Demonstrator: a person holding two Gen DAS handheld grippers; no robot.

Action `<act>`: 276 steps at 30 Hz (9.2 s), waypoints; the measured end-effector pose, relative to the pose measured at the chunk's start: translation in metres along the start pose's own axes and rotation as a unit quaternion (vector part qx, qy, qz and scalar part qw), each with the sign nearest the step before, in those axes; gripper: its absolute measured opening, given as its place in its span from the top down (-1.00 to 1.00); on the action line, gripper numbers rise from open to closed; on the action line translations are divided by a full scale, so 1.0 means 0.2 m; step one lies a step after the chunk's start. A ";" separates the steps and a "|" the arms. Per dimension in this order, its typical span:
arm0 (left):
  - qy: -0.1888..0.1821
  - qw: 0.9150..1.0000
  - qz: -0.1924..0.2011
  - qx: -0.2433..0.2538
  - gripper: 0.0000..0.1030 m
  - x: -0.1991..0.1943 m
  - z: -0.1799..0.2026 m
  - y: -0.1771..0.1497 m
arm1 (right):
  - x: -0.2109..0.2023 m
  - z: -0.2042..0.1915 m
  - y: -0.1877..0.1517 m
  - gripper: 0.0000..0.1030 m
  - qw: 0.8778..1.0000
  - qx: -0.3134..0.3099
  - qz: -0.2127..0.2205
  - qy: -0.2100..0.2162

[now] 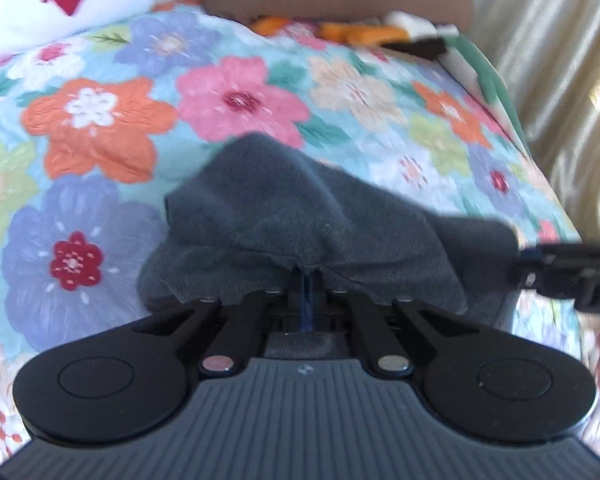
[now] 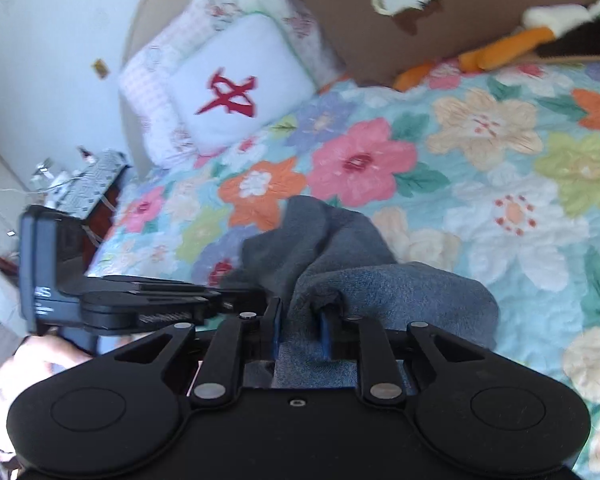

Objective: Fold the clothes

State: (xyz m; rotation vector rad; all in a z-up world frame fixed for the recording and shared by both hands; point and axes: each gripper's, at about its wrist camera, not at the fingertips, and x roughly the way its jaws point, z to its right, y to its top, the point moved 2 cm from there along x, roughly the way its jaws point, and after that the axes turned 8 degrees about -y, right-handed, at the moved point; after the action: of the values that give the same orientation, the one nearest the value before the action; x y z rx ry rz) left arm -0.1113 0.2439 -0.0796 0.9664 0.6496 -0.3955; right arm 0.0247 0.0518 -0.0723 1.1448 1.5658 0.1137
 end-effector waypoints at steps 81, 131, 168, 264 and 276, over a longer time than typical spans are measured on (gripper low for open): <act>0.036 0.999 0.006 0.012 0.89 -0.25 -0.01 -0.20 | -0.16 -0.07 -0.05 0.87 0.983 -0.116 0.079 -0.121; 0.029 0.998 -0.040 0.043 -0.07 -0.20 0.00 0.01 | -0.18 0.06 0.13 -0.32 0.989 -0.012 -0.079 -0.121; -0.080 0.988 -0.086 0.100 0.89 -0.09 0.22 -0.25 | -0.01 0.05 -0.29 0.81 0.972 -0.129 -0.194 -0.042; 0.114 0.991 -0.060 0.025 -0.30 0.11 -0.35 -0.01 | 0.14 0.25 0.11 -0.07 0.984 -0.008 0.036 -0.173; 0.076 0.995 -0.057 0.019 -0.49 0.16 -0.41 0.25 | 0.10 0.06 0.24 -0.32 0.985 -0.071 0.051 -0.147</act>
State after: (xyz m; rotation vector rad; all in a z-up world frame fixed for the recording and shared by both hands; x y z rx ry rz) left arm -0.0854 0.3392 -0.1015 1.0046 0.8407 -0.4386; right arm 0.0655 0.0843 -0.0606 1.0745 1.2192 0.1165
